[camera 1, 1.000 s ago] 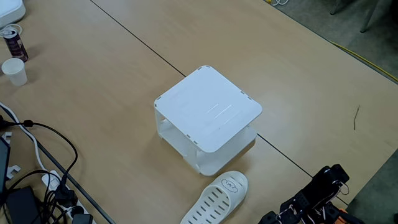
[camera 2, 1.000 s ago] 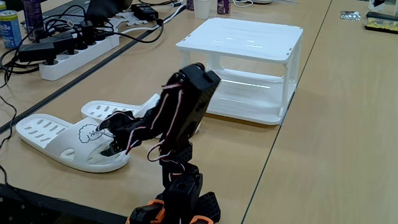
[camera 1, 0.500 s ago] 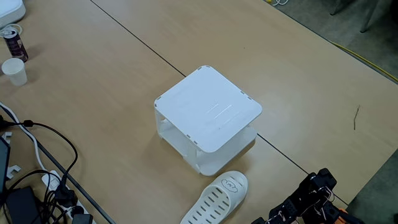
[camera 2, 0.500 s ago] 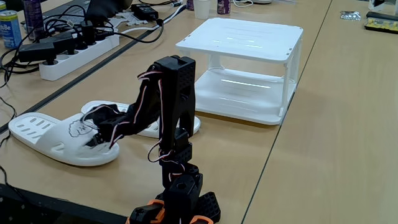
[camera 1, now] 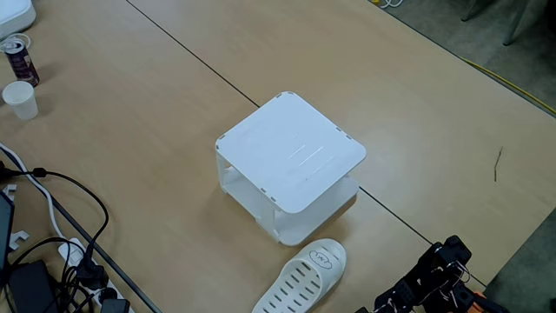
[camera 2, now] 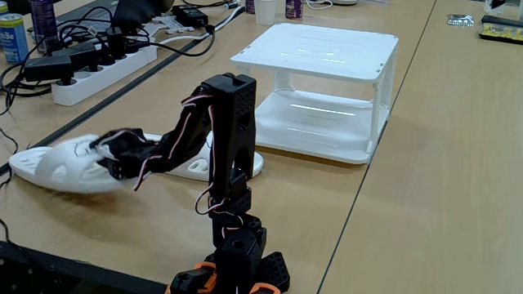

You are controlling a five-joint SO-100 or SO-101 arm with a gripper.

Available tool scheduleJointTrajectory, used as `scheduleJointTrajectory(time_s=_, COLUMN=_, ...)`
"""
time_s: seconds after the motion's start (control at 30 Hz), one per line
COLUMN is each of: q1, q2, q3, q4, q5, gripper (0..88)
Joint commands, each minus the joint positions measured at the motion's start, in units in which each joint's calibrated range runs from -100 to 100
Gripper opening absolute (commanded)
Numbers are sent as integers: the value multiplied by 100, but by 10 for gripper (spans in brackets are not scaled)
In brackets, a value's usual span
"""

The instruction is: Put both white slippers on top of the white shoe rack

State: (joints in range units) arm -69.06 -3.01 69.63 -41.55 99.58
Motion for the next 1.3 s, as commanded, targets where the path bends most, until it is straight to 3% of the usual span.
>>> scheduleJointTrajectory(time_s=0.0, q1=179, q2=-780, q3=-806, q4=-47, q5=42, gripper=8)
scheduleJointTrajectory(time_s=0.2, q1=303, q2=-1622, q3=-1799, q4=496, q5=42, gripper=8)
scheduleJointTrajectory(time_s=0.43, q1=714, q2=-2059, q3=-3855, q4=3007, q5=42, gripper=8)
scheduleJointTrajectory(time_s=0.57, q1=1388, q2=-1967, q3=-5272, q4=4362, q5=42, gripper=8)
scheduleJointTrajectory(time_s=0.67, q1=1923, q2=-1832, q3=-5912, q4=4793, q5=42, gripper=8)
scheduleJointTrajectory(time_s=1.0, q1=3971, q2=-957, q3=-7157, q4=5164, q5=42, gripper=8)
scheduleJointTrajectory(time_s=1.27, q1=4957, q2=-444, q3=-7175, q4=5164, q5=42, gripper=8)
